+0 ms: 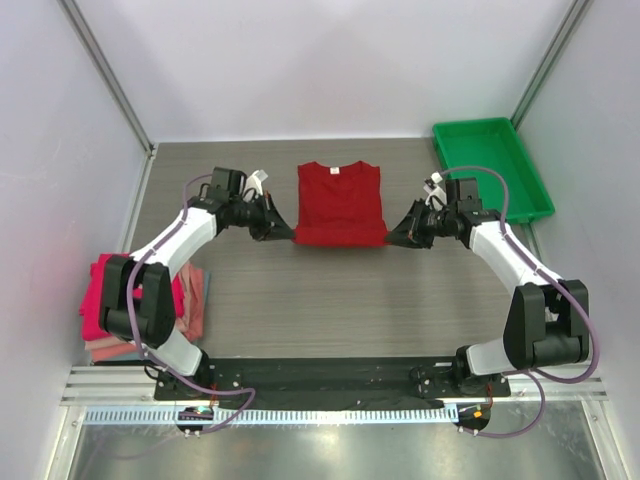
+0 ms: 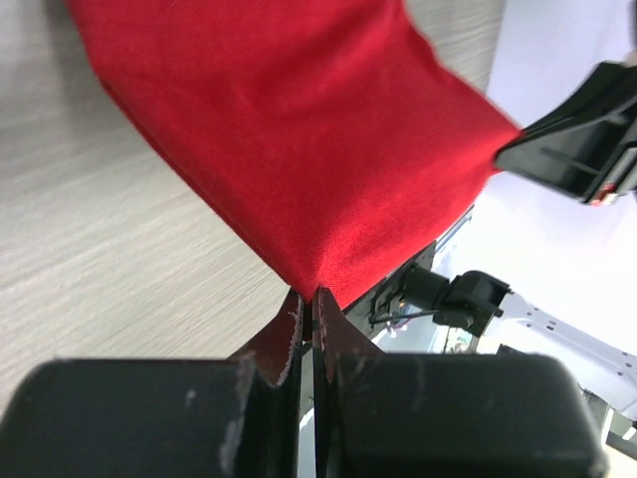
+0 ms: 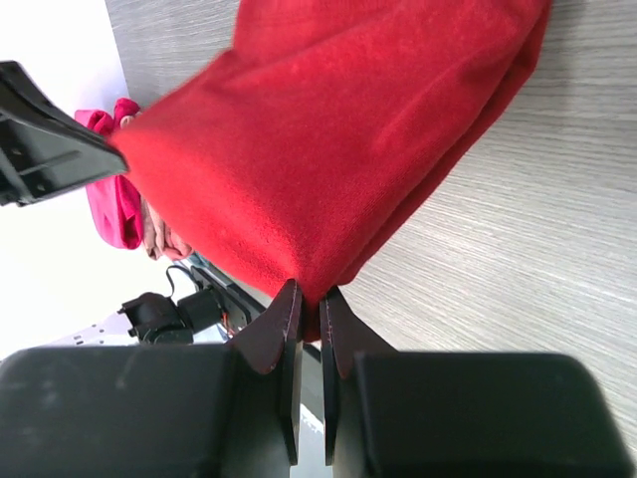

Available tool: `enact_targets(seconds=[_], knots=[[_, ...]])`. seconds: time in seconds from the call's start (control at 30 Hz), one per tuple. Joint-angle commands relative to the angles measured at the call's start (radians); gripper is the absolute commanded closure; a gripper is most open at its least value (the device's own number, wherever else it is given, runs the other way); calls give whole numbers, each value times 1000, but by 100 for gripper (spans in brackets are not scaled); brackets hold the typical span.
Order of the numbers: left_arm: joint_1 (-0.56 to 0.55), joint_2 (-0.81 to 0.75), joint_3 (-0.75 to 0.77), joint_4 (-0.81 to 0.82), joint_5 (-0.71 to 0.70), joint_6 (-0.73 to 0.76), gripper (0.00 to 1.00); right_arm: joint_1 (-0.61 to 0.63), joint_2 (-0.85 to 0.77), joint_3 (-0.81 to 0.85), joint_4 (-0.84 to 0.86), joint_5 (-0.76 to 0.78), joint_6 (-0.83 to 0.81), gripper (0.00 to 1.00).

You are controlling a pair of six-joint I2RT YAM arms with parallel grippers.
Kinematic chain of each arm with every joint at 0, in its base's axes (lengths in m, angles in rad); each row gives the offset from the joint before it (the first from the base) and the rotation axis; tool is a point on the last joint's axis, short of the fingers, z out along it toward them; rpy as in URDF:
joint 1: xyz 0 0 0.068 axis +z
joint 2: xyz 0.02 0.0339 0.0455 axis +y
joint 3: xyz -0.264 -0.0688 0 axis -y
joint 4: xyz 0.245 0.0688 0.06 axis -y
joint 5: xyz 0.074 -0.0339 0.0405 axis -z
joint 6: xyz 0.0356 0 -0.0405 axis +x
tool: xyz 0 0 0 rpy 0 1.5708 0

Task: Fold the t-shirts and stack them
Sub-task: Fold the tshirt, then neatly place the folded tshirt to the corner

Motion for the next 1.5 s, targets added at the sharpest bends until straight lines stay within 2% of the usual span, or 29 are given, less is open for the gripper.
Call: enact_targets(seconds=[0.0,0.13,0.23,0.27,0.37,0.4,0.47,0.5,0.53,0.57,0.6,0.63,0.67,0.7,0.73,0.83,0.87,1.07,1.17,1.33,1.47], knots=[[9,-11,-22,5,-17,15,100,-5,13,49,51,25,-24,98],[28,78,63,30,-41,45,100,-4,135,147,129,38,-38,99],[46,197,221,15,-54,92,100,-5,266,278,165,39,-50,99],[55,228,317,9,-64,104,100,-7,307,365,169,39,-62,99],[71,371,482,-16,-81,158,100,-16,468,512,177,41,-78,98],[72,417,599,-25,-88,173,100,-17,513,619,180,42,-82,98],[81,535,709,-36,-106,212,100,-28,654,736,180,51,-82,98],[83,572,807,-33,-124,216,100,-27,710,854,186,56,-95,98],[83,651,855,-24,-135,233,95,-28,807,915,186,57,-93,90],[83,688,946,-21,-153,242,83,-27,859,975,189,62,-92,81],[83,717,981,-7,-179,249,64,-25,896,1072,217,82,-96,74],[83,747,1007,51,-192,261,60,-22,927,1115,246,97,-104,66],[83,782,1059,77,-212,293,58,-17,971,1188,285,119,-110,64],[81,796,1088,88,-306,307,51,-13,984,1220,289,142,-116,59],[78,802,1111,87,-345,330,49,-11,993,1241,290,145,-137,51],[81,765,1092,78,-373,351,44,3,954,1194,307,101,-113,49],[92,750,1052,69,-353,341,42,6,938,1133,321,78,-101,49],[127,724,902,13,-126,244,36,49,874,962,359,-1,-53,49],[130,753,842,59,-19,164,33,67,884,913,361,-15,-38,49],[127,843,814,174,60,36,30,72,916,882,344,8,-58,50],[118,909,837,222,90,-3,29,65,935,890,312,19,-76,49]])
